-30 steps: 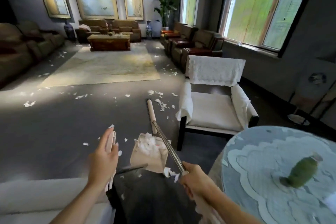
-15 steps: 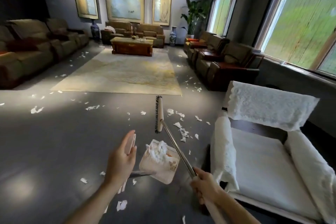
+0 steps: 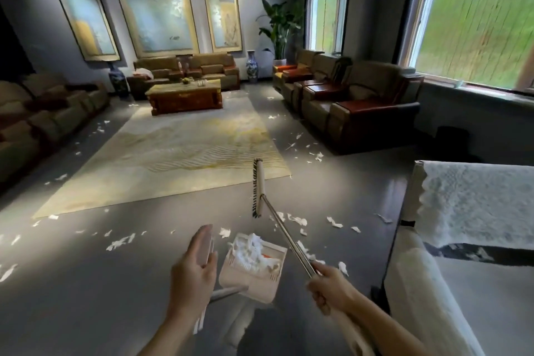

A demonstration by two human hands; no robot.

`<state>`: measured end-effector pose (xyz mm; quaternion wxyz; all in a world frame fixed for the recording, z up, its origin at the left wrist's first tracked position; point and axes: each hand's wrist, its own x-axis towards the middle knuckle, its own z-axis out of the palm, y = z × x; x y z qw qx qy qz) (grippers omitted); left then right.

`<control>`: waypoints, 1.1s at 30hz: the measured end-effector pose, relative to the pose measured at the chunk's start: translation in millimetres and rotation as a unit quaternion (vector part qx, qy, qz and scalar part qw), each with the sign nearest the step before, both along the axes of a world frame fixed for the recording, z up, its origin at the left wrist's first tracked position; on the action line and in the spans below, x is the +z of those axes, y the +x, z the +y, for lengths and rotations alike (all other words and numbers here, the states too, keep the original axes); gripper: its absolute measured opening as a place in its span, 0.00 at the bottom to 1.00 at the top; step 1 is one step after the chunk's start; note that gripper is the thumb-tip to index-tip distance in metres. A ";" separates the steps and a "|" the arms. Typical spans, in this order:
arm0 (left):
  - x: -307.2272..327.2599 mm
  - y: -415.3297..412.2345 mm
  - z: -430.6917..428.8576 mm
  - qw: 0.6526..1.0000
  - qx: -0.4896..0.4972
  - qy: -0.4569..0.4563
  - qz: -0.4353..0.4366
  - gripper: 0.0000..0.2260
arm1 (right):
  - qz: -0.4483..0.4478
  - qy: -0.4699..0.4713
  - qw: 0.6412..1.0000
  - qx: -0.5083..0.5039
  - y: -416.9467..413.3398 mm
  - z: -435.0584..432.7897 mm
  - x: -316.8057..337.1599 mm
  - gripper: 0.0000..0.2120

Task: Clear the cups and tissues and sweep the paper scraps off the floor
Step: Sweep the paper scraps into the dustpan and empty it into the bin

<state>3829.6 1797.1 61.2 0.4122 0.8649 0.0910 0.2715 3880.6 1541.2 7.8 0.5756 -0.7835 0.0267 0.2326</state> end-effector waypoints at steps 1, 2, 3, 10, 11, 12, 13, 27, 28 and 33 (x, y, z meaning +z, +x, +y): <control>3.4 27.1 6.1 1.000 0.001 0.000 0.001 0.22 | 0.010 0.002 1.000 -0.007 25.1 2.8 4.6 0.10; 5.6 55.5 10.1 1.000 -0.002 -0.002 0.006 0.22 | 0.018 0.010 1.000 -0.018 49.9 4.5 8.1 0.09; 7.3 85.7 12.3 1.000 -0.008 -0.005 0.015 0.22 | 0.021 0.021 0.999 -0.030 74.4 5.1 9.6 0.08; 2.8 317.1 3.5 0.995 -0.092 -0.001 0.026 0.22 | 0.034 0.036 0.991 -0.125 232.8 -1.0 -9.2 0.14; -0.1 350.2 4.2 0.994 -0.102 -0.008 0.025 0.22 | 0.034 0.031 0.989 -0.142 257.6 -0.8 -13.1 0.15; -2.2 382.9 4.9 0.993 -0.111 -0.014 0.026 0.22 | 0.031 0.020 0.987 -0.158 282.2 -0.5 -16.8 0.15; -3.4 415.2 5.8 0.992 -0.125 -0.016 0.028 0.22 | 0.028 0.013 0.984 -0.175 306.4 0.0 -20.2 0.16; -4.2 784.0 -135.8 0.937 -0.350 0.007 -0.004 0.19 | 0.069 0.045 0.906 -0.415 562.7 -82.8 -13.6 0.19; -5.6 802.0 -147.8 0.935 -0.355 0.006 -0.004 0.19 | 0.068 0.053 0.899 -0.429 580.8 -95.9 -14.0 0.18; -1.6 890.9 -204.1 0.921 -0.388 0.008 -0.022 0.20 | 0.069 0.058 0.878 -0.471 672.7 -155.7 -8.9 0.13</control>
